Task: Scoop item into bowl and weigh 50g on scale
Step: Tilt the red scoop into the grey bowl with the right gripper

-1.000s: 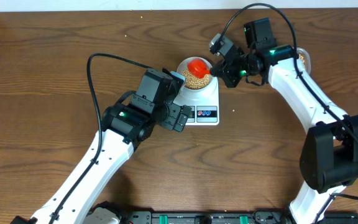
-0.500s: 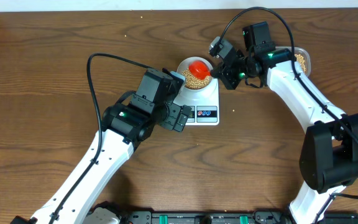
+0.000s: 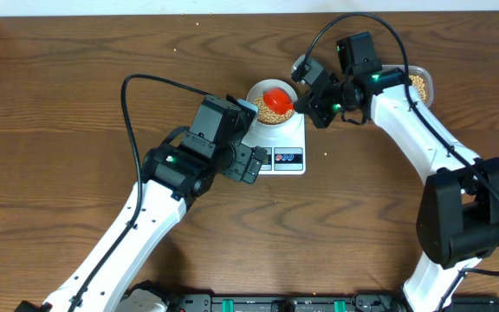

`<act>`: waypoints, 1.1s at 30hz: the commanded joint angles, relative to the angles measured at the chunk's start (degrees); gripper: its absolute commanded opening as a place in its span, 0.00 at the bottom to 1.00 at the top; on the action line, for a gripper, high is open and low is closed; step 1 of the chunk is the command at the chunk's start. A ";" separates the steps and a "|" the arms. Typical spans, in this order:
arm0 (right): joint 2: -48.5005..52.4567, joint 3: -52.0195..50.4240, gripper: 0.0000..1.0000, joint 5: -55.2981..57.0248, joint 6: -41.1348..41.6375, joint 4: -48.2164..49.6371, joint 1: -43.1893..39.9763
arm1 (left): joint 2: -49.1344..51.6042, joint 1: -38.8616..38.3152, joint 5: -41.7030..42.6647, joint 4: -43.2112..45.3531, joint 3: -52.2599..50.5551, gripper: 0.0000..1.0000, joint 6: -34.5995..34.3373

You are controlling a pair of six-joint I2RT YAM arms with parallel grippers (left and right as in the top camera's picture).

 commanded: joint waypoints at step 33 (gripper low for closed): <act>0.81 -0.28 0.01 -16.55 12.31 1.40 -4.48 | 0.44 0.20 -0.72 -0.07 -0.02 0.98 -0.09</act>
